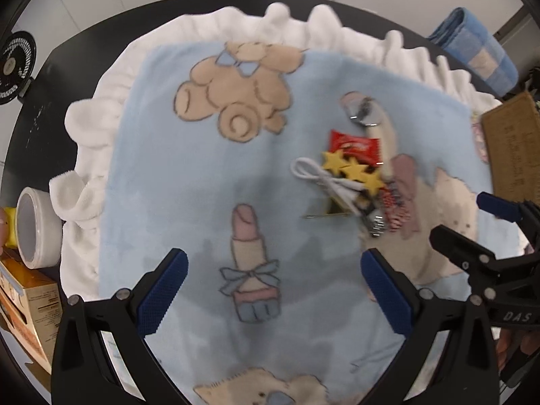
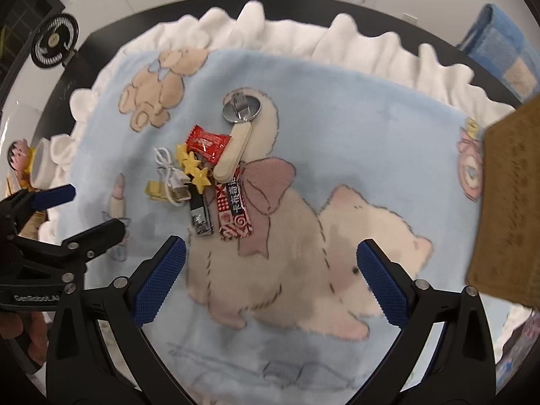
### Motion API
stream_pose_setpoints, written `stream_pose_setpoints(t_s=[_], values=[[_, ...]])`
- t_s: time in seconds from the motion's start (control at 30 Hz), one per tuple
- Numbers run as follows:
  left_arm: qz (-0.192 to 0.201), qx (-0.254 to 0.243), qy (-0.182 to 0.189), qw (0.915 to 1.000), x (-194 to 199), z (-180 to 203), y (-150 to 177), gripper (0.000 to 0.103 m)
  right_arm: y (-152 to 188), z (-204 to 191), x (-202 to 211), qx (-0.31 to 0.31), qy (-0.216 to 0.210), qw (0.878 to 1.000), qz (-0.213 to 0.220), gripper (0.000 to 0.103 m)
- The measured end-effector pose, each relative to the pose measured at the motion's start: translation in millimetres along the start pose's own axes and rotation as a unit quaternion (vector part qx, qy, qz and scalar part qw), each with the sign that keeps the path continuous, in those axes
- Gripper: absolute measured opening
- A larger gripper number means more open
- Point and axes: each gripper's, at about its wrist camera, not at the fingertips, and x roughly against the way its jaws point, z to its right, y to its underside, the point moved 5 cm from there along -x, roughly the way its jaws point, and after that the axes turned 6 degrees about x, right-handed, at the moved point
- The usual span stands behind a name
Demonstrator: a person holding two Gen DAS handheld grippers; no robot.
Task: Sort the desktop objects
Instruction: 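Lower the right tool and grasp the red-white wafer bar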
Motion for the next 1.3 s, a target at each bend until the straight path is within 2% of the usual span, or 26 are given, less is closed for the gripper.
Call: stream_pose_setpoints(t_s=[0.13, 0.3, 0.53, 0.67, 0.7, 0.73, 0.97, 1.0, 1.1, 1.23, 1.3], values=[[-0.004, 0.015, 0.002, 0.9999, -9.6, -8.1, 3.3, 0.102, -8.9, -7.1, -20.5, 0.021, 0.006, 1.000, -0.007, 0.086], [-0.006, 0.028, 0.006, 0.9996, -16.6, -14.2, 5.3, 0.102, -18.5, -21.6, -36.1, 0.042, 0.005, 0.999, -0.010, 0.081], [-0.008, 0.038, 0.016, 0.9991, -19.4, -14.4, 4.5, 0.102, -28.2, -26.1, -39.8, 0.037, -0.007, 0.999, -0.009, 0.062], [-0.011, 0.043, 0.018, 0.9988, -20.2, -15.4, 5.7, 0.102, -27.6, -22.3, -40.5, 0.036, -0.005, 0.999, -0.014, 0.059], [-0.012, 0.045, 0.019, 0.9988, -20.0, -15.8, 6.0, 0.102, -27.4, -21.8, -41.3, 0.038, -0.004, 0.999, -0.017, 0.052], [-0.012, 0.046, 0.019, 0.9987, -19.8, -16.1, 6.3, 0.102, -27.1, -21.2, -41.5, 0.037, -0.005, 0.999, -0.018, 0.050], [-0.012, 0.048, 0.019, 0.9986, -18.1, -14.0, 7.6, 0.102, -27.9, -26.6, -46.4, 0.049, -0.006, 0.999, -0.019, 0.051], [-0.012, 0.048, 0.019, 0.9986, -18.1, -13.1, 7.9, 0.102, -28.0, -27.6, -46.4, 0.054, -0.001, 0.998, -0.019, 0.048], [-0.013, 0.046, 0.020, 0.9987, -18.1, -10.1, 8.2, 0.102, -27.5, -29.0, -45.8, 0.065, 0.016, 0.998, -0.017, 0.027], [-0.014, 0.044, 0.022, 0.9987, -17.2, -6.2, 8.3, 0.102, -24.6, -24.9, -42.9, 0.059, 0.010, 0.998, -0.015, 0.019], [-0.013, 0.042, 0.024, 0.9988, -16.4, -2.4, 6.9, 0.102, -22.4, -21.0, -40.6, 0.052, 0.005, 0.999, -0.014, 0.019]])
